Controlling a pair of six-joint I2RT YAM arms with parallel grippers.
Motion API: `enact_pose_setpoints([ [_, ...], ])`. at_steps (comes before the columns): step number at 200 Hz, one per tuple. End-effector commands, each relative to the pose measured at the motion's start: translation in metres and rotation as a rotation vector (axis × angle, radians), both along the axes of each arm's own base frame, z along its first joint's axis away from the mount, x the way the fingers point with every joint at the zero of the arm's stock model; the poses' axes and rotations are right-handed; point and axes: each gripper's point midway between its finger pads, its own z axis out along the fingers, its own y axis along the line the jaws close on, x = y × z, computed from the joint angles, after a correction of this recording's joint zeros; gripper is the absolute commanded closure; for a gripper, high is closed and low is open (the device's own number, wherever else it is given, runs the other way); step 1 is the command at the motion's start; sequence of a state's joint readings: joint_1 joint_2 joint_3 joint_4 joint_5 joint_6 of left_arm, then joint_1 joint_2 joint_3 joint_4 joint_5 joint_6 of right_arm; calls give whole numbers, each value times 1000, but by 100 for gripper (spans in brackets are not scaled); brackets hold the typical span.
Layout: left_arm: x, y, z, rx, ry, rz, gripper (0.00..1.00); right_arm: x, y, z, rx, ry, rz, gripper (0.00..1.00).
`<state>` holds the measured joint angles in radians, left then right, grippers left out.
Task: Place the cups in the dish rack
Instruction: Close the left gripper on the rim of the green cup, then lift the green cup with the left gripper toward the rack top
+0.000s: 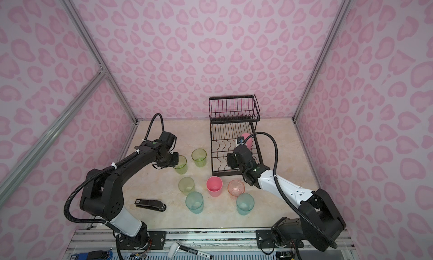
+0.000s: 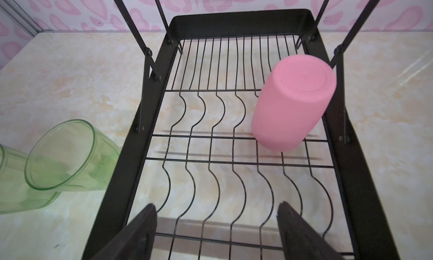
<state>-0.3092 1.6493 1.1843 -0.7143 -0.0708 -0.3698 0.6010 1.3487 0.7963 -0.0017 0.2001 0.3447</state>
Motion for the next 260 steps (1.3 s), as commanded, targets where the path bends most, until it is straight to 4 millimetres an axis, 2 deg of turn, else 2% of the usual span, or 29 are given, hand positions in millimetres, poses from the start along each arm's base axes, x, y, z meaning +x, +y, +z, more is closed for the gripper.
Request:
enact_pose_setpoints([
  [1, 7, -2, 2, -20, -23, 10, 87, 0, 3, 1, 8, 1, 6, 20],
  [36, 8, 6, 17, -30, -60, 23, 97, -1, 9, 10, 17, -13, 20, 20],
  [69, 7, 13, 38, -72, -109, 37, 97, -3, 14, 18, 21, -22, 26, 20],
  [94, 10, 10, 63, -157, -170, 40, 97, -5, 19, 27, 46, -29, 32, 19],
  [124, 16, -5, 100, -304, -259, 27, 97, -7, 23, 35, 94, -30, 29, 19],
  [175, 21, -46, 169, -615, -425, -32, 97, -10, 39, 56, 267, 20, 18, 17],
  [196, 20, -60, 193, -745, -479, -54, 97, -11, 52, 73, 375, 51, 33, 17],
  [220, 20, -74, 211, -858, -518, -79, 97, -12, 57, 91, 494, 69, 18, 16],
  [244, 16, -89, 230, -952, -546, -109, 97, -14, 61, 121, 670, 75, 16, 16],
  [260, 16, -99, 246, -1011, -571, -134, 97, -10, 57, 145, 792, 57, -12, 17],
])
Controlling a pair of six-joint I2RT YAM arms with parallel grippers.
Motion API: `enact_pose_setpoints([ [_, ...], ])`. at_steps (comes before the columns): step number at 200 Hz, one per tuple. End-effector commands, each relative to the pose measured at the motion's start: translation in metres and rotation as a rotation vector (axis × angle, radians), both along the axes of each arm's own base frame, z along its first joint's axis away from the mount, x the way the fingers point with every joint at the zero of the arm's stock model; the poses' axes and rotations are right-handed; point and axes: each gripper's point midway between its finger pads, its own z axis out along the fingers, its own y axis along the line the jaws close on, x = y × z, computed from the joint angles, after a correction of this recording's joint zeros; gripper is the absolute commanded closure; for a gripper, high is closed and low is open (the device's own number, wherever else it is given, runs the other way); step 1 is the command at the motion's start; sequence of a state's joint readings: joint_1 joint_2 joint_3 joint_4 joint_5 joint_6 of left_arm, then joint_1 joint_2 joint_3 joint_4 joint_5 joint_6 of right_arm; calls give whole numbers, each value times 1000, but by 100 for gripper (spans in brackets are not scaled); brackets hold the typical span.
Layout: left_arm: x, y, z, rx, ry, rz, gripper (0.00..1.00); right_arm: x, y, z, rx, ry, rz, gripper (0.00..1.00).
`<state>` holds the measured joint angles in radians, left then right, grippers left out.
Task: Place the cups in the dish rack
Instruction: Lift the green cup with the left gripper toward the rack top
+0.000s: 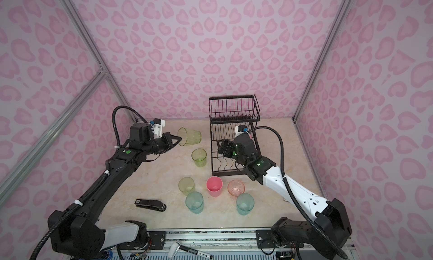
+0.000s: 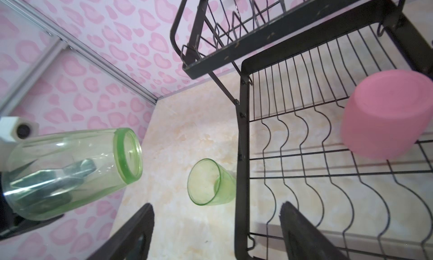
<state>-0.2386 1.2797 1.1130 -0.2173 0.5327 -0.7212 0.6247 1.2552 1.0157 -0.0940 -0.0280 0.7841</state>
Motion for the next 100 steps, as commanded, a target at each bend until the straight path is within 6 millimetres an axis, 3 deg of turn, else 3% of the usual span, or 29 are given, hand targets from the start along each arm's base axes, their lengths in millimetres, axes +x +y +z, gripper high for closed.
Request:
enact_pose_setpoints([
  [1, 1, -21, 50, -151, -129, -61, 97, 0, 5, 32, 228, 24, -17, 16],
  [49, 10, -47, 99, -290, -225, -123, 97, 25, -19, 97, 586, -31, -97, 17],
  [69, 17, -56, 119, -352, -266, -144, 97, 31, -29, 120, 645, -73, -122, 17],
  [100, 28, -74, 134, -409, -292, -177, 97, 40, -45, 146, 735, -112, -166, 16],
])
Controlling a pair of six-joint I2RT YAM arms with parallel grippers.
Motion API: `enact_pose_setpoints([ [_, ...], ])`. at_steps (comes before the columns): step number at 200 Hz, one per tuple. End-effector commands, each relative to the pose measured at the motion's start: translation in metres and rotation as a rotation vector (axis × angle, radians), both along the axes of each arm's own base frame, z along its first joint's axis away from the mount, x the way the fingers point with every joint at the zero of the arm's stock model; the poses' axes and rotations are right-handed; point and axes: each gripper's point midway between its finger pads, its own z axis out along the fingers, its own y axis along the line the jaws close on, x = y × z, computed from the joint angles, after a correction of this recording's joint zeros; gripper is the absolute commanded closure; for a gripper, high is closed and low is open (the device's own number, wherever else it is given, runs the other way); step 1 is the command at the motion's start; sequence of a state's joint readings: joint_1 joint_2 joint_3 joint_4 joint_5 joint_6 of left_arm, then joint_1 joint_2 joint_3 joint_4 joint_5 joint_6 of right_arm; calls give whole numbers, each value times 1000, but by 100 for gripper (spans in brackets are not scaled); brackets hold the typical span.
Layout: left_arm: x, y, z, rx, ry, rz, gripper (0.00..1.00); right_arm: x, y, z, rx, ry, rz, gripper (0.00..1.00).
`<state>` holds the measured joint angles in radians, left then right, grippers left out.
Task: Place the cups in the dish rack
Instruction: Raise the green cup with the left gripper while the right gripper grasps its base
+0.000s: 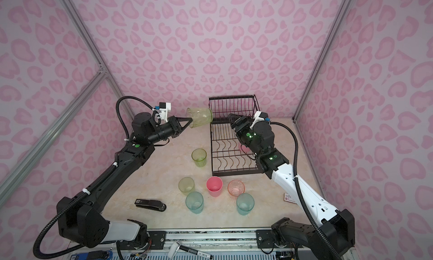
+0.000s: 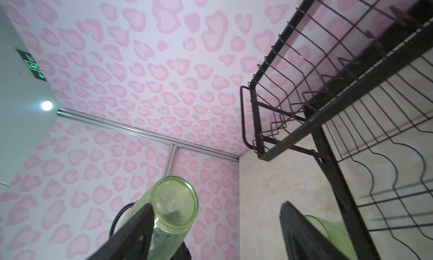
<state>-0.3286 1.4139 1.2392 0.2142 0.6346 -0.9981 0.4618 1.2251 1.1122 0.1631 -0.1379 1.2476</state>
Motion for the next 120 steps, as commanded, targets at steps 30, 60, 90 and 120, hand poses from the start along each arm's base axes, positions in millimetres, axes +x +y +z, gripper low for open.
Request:
enact_pose_setpoints([
  [30, 14, -27, 42, -142, -111, -75, 97, 20, -11, 36, 206, -29, -7, 16],
  [60, 23, -36, 40, -159, -102, -100, 97, 34, -2, 40, 234, -7, 67, 17],
  [90, 28, -43, 37, -164, -99, -117, 97, 45, 11, 36, 243, 17, 136, 18],
  [120, 34, -46, 30, -158, -87, -127, 97, 52, 24, 32, 231, 35, 188, 19],
])
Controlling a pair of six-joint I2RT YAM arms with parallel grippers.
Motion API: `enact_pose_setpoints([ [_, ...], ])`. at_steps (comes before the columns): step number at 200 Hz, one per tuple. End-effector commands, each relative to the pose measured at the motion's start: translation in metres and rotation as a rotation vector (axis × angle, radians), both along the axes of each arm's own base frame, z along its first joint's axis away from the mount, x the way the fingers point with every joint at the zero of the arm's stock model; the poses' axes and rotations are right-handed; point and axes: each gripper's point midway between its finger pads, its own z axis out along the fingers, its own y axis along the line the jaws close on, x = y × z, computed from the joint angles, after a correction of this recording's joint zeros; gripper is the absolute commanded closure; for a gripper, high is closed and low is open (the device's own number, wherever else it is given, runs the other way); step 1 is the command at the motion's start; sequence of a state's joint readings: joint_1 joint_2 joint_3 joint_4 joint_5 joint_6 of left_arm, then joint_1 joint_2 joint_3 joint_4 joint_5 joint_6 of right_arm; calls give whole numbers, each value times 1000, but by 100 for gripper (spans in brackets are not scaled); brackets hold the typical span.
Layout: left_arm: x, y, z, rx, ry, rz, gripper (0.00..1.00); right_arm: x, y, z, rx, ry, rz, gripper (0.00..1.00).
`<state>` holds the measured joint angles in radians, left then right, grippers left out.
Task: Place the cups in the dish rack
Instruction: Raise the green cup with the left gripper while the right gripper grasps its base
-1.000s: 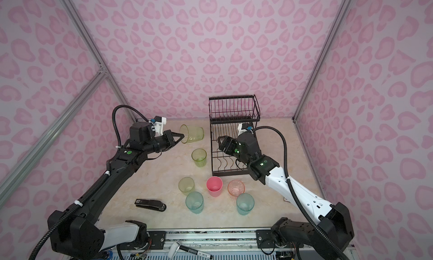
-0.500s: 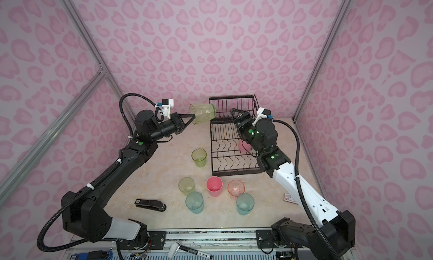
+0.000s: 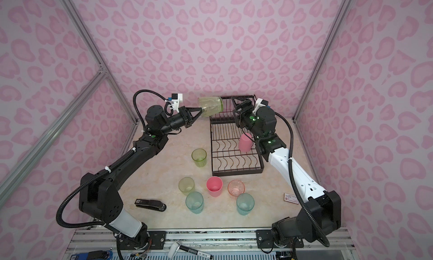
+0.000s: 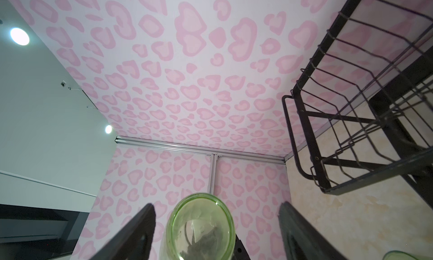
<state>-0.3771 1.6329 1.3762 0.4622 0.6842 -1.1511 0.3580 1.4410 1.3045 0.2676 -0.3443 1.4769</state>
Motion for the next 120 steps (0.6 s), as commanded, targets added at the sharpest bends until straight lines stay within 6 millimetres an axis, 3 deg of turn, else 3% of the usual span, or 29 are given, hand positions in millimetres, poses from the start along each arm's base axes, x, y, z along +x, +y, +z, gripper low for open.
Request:
enact_pose_setpoints([
  [1, 1, -3, 13, -24, -60, -22, 97, -1, 14, 5, 9, -19, 80, 19],
  [120, 17, -13, -7, -35, -23, -44, 97, 9, 37, -6, 7, 0, 134, 20],
])
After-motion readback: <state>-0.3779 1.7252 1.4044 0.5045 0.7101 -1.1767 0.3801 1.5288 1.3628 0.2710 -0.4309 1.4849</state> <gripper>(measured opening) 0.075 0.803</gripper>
